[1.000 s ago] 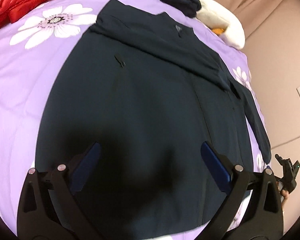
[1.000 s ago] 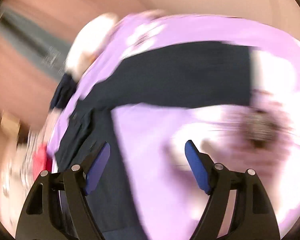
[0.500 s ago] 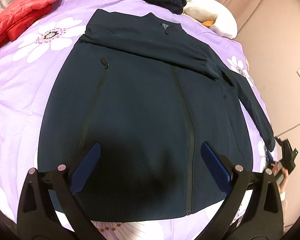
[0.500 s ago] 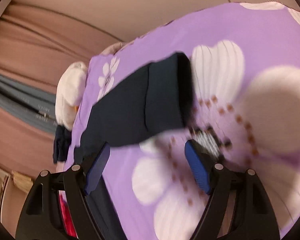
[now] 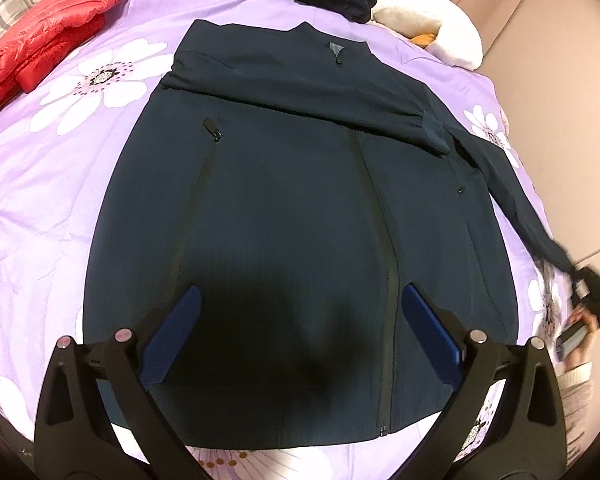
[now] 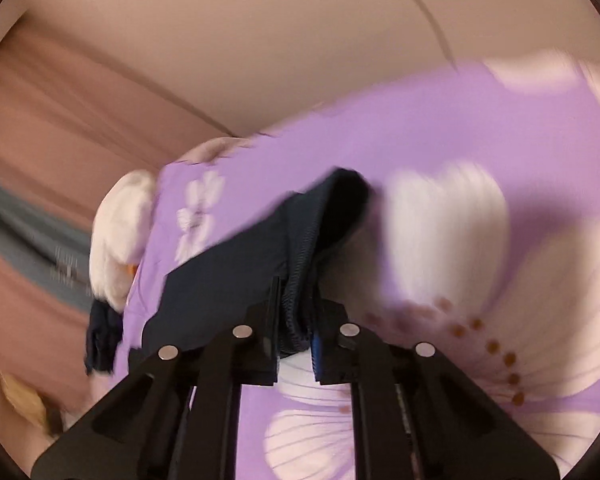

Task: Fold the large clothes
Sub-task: 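Lift the other sleeve by its cuff with the right tool, then lay the sleeve across the jacket chest and open the right tool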

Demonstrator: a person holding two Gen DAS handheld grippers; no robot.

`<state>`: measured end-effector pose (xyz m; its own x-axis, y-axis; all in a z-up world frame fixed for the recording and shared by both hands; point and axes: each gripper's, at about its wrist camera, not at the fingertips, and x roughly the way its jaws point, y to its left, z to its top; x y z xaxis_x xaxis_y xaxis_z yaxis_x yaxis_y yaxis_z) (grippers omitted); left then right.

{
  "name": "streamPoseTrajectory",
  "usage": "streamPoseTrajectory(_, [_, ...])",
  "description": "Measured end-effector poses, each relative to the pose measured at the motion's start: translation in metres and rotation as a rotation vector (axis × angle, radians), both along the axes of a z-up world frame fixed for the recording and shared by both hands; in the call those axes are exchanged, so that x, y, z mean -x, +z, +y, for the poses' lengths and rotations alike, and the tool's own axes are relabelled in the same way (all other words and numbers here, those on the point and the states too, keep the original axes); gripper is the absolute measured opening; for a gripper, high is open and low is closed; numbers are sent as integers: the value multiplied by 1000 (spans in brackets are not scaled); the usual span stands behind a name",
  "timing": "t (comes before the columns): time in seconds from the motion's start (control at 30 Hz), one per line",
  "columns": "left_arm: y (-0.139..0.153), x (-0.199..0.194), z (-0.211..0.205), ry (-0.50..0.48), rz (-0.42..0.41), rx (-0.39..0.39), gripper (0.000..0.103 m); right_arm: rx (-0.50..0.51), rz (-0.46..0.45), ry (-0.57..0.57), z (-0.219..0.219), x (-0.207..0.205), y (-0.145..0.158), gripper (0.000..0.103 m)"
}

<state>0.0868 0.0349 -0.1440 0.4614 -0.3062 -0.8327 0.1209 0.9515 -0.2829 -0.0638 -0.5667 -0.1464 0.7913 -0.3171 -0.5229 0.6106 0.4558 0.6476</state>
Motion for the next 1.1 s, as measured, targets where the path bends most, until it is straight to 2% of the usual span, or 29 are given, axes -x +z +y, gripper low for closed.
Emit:
streamPoseTrajectory(0.13, [-5,-6,-1,-4,4,19,101,208,7,104,25,-32,72,12])
streamPoseTrajectory(0.3, [-9,-15,8,20,10,49,101,503,42,256,96,-104,163,12])
streamPoseTrajectory(0.43, [-6,-19,22,70,-4,65,101,674,38,401,170,-164,203,11])
streamPoseTrajectory(0.53, [-6,-20,35,101,-4,88,101,785,48,526,236,-212,218,11])
streamPoseTrajectory(0.63, [-10,-19,50,122,-2,124,101,875,84,661,304,-251,212,11])
streamPoseTrajectory(0.8, [-16,-18,68,147,1,147,101,966,164,856,406,-297,175,10])
streamPoseTrajectory(0.9, [-19,-18,80,166,-2,153,101,1019,227,972,465,-316,139,10])
streamPoseTrajectory(0.97, [-22,-18,88,181,-4,161,101,1062,282,1053,501,-319,105,10])
streamPoseTrajectory(1.1, [-28,-19,102,214,4,180,101,1087,417,1180,540,-324,41,10])
